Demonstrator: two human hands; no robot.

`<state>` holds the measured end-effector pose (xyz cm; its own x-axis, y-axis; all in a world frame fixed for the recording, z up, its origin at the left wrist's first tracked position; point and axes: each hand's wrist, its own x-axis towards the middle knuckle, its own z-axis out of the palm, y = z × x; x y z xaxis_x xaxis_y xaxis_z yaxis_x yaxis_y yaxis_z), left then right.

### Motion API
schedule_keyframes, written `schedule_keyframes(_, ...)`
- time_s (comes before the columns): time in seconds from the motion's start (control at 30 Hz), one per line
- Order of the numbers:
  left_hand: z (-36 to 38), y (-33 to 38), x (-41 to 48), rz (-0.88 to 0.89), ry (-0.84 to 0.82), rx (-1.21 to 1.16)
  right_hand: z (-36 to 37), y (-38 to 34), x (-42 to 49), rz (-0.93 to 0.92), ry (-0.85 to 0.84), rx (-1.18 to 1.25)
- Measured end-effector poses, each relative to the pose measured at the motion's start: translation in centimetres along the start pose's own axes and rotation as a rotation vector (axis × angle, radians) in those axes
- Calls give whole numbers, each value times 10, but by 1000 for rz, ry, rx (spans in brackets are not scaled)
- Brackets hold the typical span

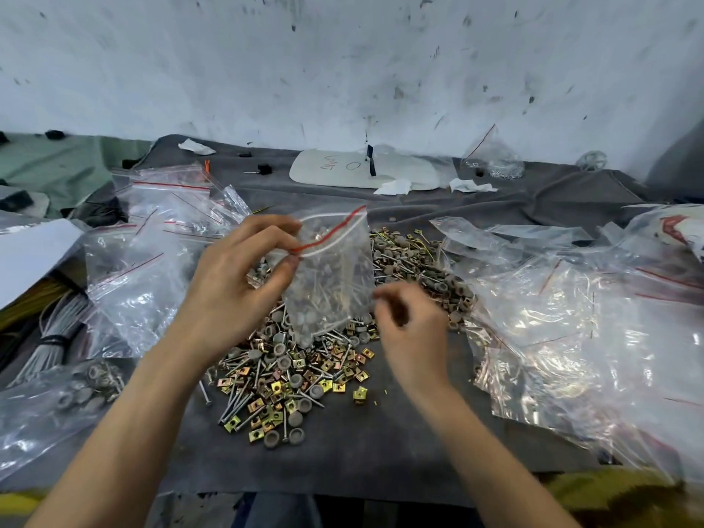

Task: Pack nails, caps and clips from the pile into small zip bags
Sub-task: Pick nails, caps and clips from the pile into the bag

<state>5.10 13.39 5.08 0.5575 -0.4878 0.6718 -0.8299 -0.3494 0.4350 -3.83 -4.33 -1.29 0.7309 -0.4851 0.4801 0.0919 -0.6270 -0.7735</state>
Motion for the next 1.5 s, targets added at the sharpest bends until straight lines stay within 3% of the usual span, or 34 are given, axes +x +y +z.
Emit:
schedule_keyframes(0.1, 1, 1, 1, -2, 27, -10, 33, 20, -26, -1, -462, -225)
schedule_keyframes(0.2, 4, 2, 1, 16, 19, -10, 52, 29, -35, -5, -631, -386)
schedule_keyframes(0.47, 6, 3, -3, 12, -5, -31, 58, 19, -22, 131, -652, -435)
schedule_keyframes(0.7, 5, 4, 0, 14, -10, -52, 57, 18, -13, 53, -750, -562)
schedule_keyframes(0.9, 4, 4, -3, 22, -29, -30, 42, 19, -11, -100, -737, -497)
schedule_keyframes(1.1, 4, 2, -7, 67, -74, -3, -28, -19, 18, -249, -690, -415)
schedule_keyframes(1.2, 7, 6, -8, 98, -125, 14, -68, -58, 32, -387, -549, -291)
schedule_keyframes(1.3, 10, 12, -5, 150, -185, 31, -85, -85, 54, -537, -375, -456)
schedule_keyframes(1.4, 10, 18, -3, 197, -228, 17, -71, -90, 67, -609, -420, -701)
schedule_keyframes(1.5, 9, 18, -4, 178, -180, -8, -57, -81, 64, -627, -441, -614)
